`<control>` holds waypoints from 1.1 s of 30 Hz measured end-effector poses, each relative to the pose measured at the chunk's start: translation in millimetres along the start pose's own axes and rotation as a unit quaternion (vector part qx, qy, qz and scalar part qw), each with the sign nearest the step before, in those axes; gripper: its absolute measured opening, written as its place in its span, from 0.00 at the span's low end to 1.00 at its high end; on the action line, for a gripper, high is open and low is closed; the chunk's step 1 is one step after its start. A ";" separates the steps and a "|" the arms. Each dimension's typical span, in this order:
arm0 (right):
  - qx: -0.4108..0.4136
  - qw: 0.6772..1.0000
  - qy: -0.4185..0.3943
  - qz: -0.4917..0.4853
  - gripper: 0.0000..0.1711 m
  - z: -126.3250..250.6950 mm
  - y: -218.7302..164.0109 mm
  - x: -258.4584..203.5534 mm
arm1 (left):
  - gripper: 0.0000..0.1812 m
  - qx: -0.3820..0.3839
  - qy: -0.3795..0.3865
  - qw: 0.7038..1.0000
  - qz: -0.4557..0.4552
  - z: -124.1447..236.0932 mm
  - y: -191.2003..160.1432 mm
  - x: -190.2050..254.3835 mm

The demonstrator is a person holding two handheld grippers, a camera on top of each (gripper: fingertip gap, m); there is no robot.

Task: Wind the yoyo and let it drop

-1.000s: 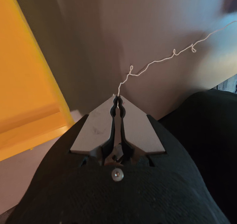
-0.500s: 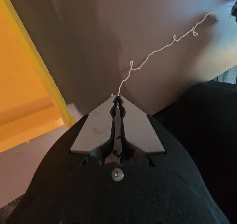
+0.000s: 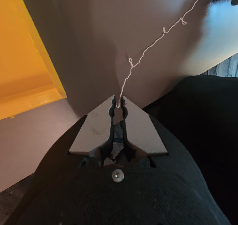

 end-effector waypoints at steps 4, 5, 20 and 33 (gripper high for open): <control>0.000 1.000 -0.029 0.010 0.19 1.1 0.3 1.6 | 0.07 0.017 0.011 1.000 -0.011 10.7 12.5 -0.8; -0.001 0.999 -0.038 0.012 0.19 1.8 0.5 2.3 | 0.09 0.015 0.016 1.000 -0.014 12.2 14.9 -1.2; -0.019 0.993 -0.095 0.067 0.22 24.2 0.5 0.3 | 0.16 -0.016 -0.026 0.973 -0.230 -61.1 79.2 103.9; -0.088 0.985 -0.101 0.109 0.03 5.8 5.2 -1.5 | 0.00 -0.114 0.067 0.943 -0.304 -125.2 66.7 113.2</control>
Point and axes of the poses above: each gripper's, where its closed fingertips meet, z back along the fingers, y out of its top, x = y × z across the jaws, the point moved 7 cm from there along z, back along the fingers, and after that the axes turned 8 degrees about y, right-handed, at the moved point
